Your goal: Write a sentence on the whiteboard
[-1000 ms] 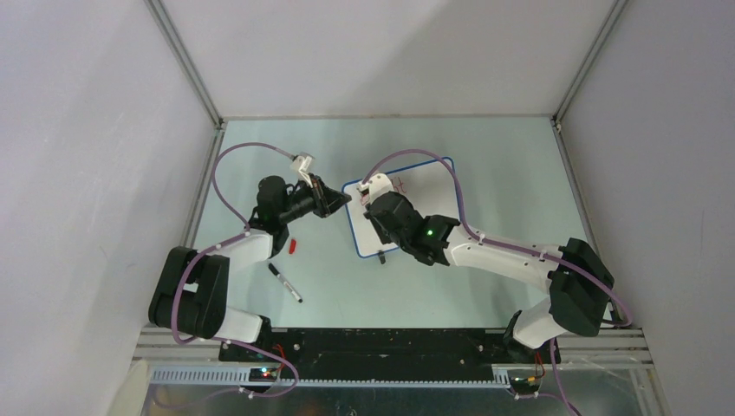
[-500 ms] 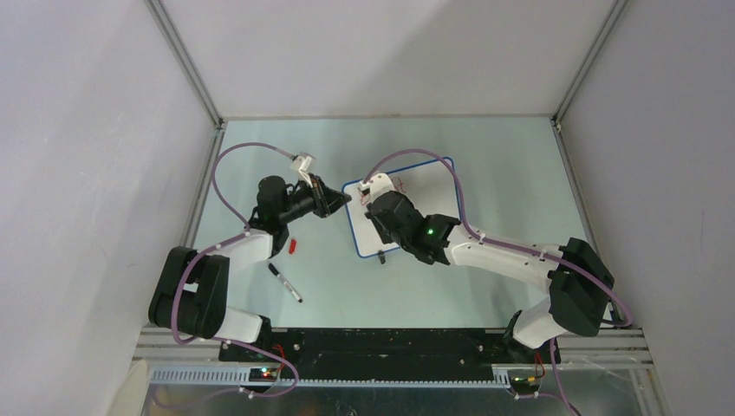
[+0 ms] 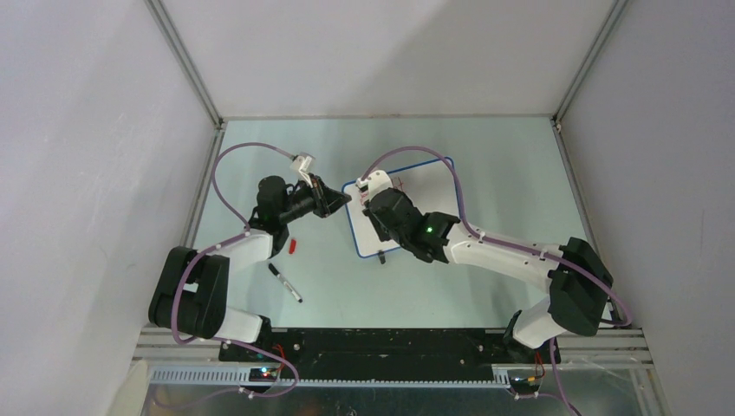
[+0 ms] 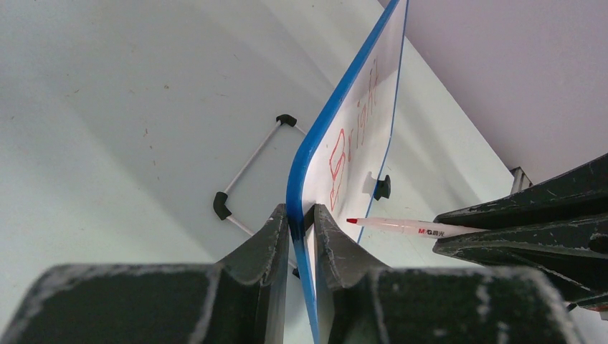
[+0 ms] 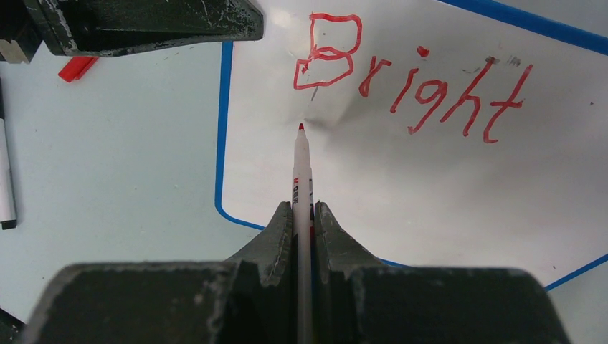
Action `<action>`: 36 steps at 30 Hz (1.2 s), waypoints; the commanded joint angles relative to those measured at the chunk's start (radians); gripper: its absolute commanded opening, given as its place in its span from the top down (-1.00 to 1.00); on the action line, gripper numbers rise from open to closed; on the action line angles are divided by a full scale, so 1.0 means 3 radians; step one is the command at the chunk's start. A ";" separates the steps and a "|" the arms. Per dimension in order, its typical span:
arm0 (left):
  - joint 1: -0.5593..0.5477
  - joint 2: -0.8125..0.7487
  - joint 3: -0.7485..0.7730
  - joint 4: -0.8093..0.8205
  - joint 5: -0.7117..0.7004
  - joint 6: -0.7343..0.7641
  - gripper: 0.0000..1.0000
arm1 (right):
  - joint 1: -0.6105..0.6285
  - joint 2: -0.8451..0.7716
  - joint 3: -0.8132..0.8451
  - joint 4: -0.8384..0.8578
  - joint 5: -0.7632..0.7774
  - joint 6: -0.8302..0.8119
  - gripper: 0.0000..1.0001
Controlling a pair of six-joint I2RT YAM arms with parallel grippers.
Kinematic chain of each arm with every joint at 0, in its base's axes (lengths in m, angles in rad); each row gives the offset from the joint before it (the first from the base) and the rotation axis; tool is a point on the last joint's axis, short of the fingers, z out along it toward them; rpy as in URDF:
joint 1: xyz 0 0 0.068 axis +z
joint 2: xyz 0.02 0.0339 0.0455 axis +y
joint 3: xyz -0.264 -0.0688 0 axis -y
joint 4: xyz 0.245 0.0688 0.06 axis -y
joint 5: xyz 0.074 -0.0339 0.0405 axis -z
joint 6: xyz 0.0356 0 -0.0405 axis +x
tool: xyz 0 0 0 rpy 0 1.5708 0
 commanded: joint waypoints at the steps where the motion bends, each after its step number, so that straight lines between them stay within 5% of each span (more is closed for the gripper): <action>1: -0.0009 -0.0068 0.0057 -0.0035 0.0022 0.0073 0.61 | 0.0020 0.0049 0.0170 0.0062 -0.0019 0.0005 1.00; 36: -0.0010 -0.0076 0.0054 -0.0045 0.0014 0.0080 0.61 | 0.0004 0.0209 0.0340 -0.0119 -0.0009 0.0014 1.00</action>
